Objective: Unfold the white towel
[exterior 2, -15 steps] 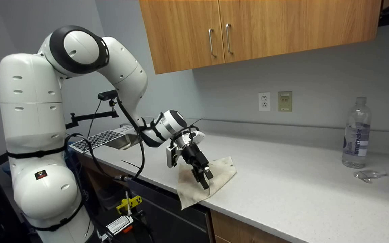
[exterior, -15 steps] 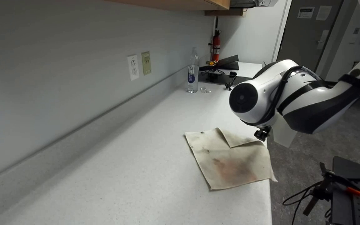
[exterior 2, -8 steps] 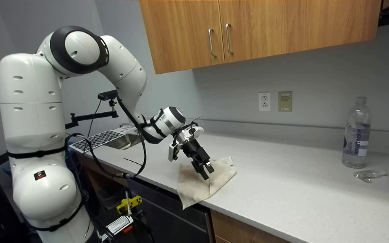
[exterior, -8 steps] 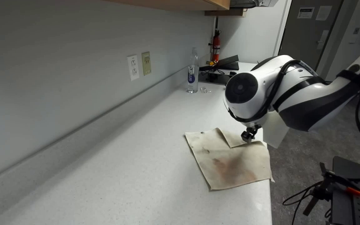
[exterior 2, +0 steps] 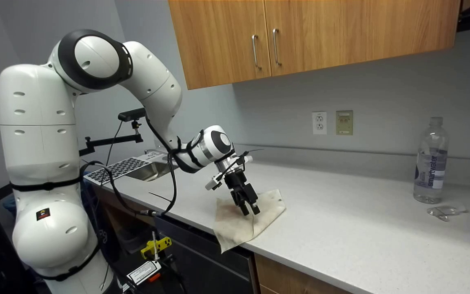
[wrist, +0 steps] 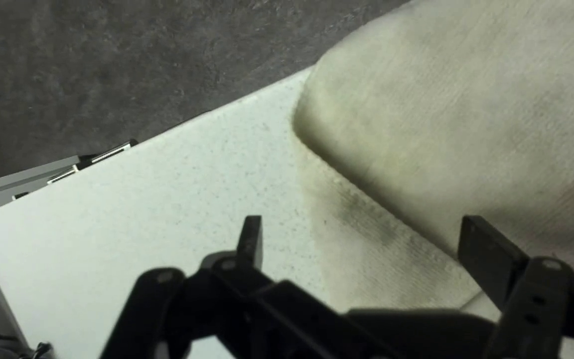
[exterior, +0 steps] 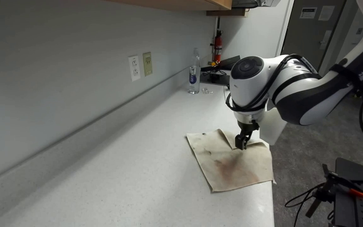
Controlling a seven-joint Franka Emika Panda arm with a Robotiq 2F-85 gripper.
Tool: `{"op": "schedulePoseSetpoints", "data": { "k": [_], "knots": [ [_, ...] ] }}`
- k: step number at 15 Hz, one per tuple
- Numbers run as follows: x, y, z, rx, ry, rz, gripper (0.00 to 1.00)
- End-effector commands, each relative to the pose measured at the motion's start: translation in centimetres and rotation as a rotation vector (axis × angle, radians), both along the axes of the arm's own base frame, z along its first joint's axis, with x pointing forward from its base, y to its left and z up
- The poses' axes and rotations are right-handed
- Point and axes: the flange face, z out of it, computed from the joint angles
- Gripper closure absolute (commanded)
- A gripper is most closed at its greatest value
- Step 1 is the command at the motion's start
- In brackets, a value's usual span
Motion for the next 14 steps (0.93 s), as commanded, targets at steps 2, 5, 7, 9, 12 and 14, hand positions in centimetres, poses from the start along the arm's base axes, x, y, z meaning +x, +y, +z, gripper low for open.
{"op": "schedulePoseSetpoints", "data": {
  "k": [2,5,7,9,12,14],
  "knots": [
    [-0.8,-0.6,0.0,0.061,0.095,0.028,0.0],
    [-0.9,-1.1,0.1,0.007,0.117,0.032,0.0],
    [-0.9,-1.5,0.1,-0.046,0.125,0.036,0.0],
    [-1.0,-1.8,0.2,-0.074,0.132,0.04,0.0],
    [-1.1,-2.0,0.1,-0.098,0.134,0.044,0.0],
    [-1.0,-2.0,0.1,-0.103,0.127,0.042,0.0]
  ]
}}
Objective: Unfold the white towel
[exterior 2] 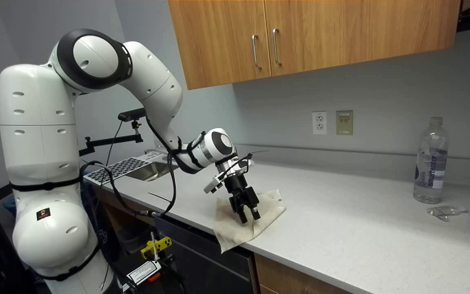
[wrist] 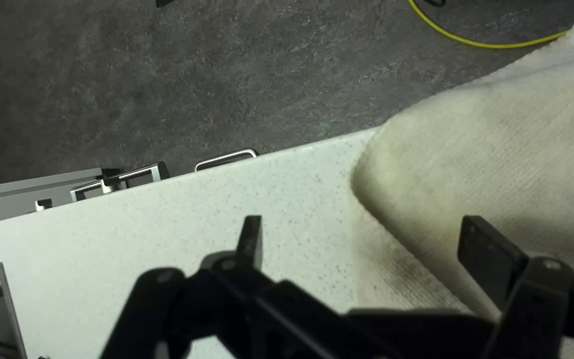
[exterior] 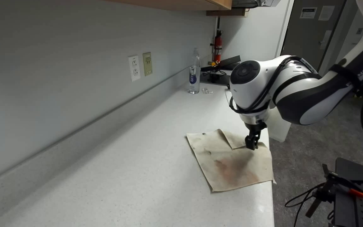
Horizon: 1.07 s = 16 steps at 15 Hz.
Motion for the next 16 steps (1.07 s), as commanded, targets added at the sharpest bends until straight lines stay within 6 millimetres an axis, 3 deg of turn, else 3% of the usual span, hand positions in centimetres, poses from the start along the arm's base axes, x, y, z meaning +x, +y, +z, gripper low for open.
{"op": "schedulePoseSetpoints", "data": {
  "k": [1,16],
  "knots": [
    [0.04,-0.04,0.65,-0.026,-0.015,0.007,0.0],
    [0.08,0.06,0.07,-0.002,-0.006,0.003,0.0]
  ]
}}
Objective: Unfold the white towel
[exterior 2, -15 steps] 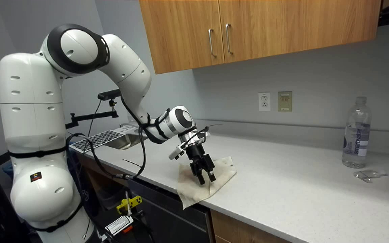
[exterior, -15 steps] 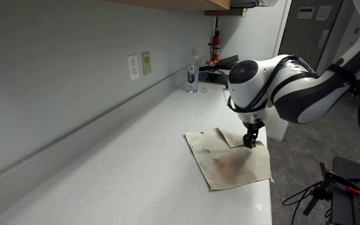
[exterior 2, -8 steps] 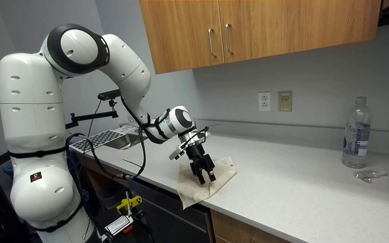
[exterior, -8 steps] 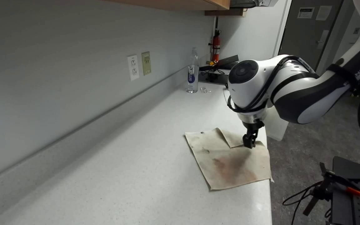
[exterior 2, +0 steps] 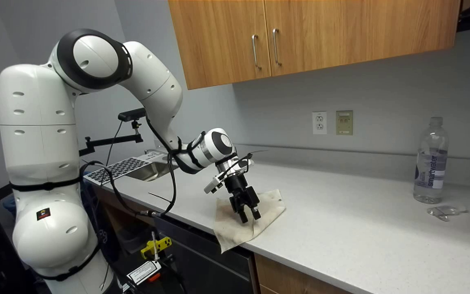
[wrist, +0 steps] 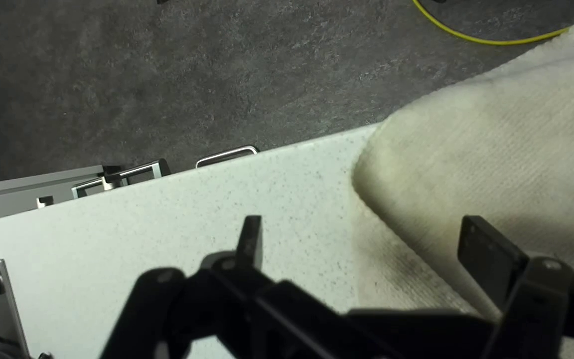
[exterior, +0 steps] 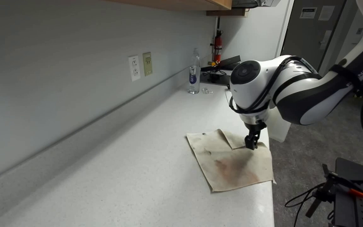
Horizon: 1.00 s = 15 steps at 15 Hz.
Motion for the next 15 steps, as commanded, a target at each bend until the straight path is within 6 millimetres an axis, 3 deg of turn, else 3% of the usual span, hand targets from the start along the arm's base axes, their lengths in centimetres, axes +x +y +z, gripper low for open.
{"op": "schedulePoseSetpoints", "data": {
  "k": [1,7,8,12,15],
  "knots": [
    [0.0,0.0,0.0,0.0,0.001,0.0,0.0],
    [0.1,0.0,0.0,-0.006,-0.002,0.013,0.0],
    [-1.0,1.3,-1.0,-0.025,-0.004,0.007,0.0],
    [1.9,0.6,-3.4,-0.059,-0.052,0.049,0.0],
    [3.2,0.0,-4.1,-0.107,-0.09,0.053,0.0]
  ]
}}
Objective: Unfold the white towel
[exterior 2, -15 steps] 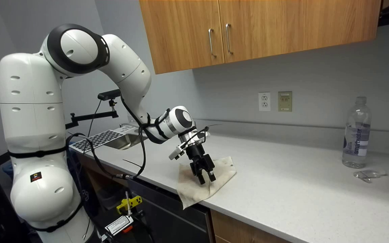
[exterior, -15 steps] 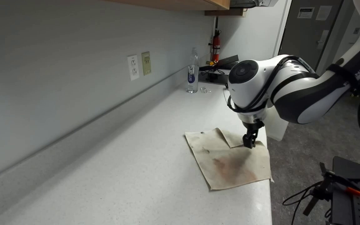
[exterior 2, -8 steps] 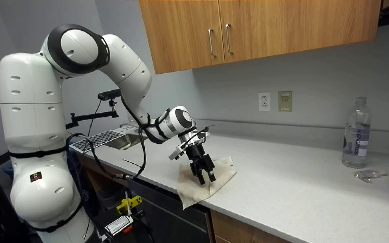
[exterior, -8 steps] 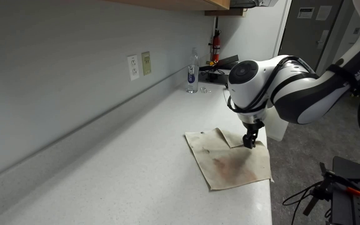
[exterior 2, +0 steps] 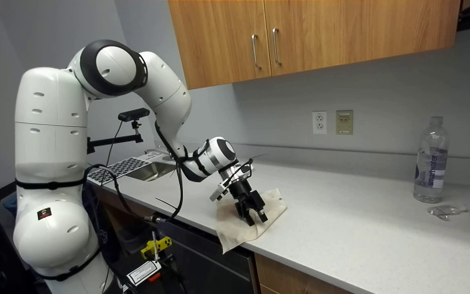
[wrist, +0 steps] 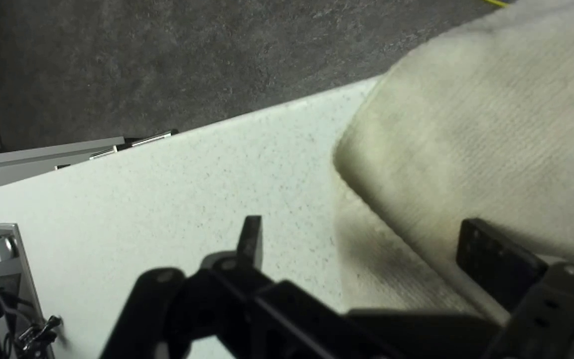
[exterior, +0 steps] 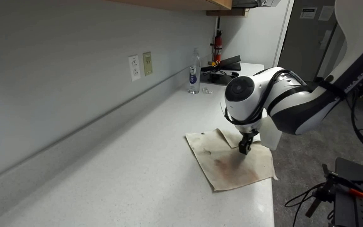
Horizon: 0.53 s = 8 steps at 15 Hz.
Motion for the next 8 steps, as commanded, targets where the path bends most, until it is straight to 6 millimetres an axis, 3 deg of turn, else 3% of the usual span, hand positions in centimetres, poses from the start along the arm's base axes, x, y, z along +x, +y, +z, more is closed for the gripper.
{"op": "schedulePoseSetpoints", "data": {
  "k": [1,8],
  "knots": [
    [2.25,-0.56,-1.06,-0.048,-0.054,0.009,0.0],
    [2.63,-0.65,-0.37,-0.076,-0.081,0.016,0.0]
  ]
}}
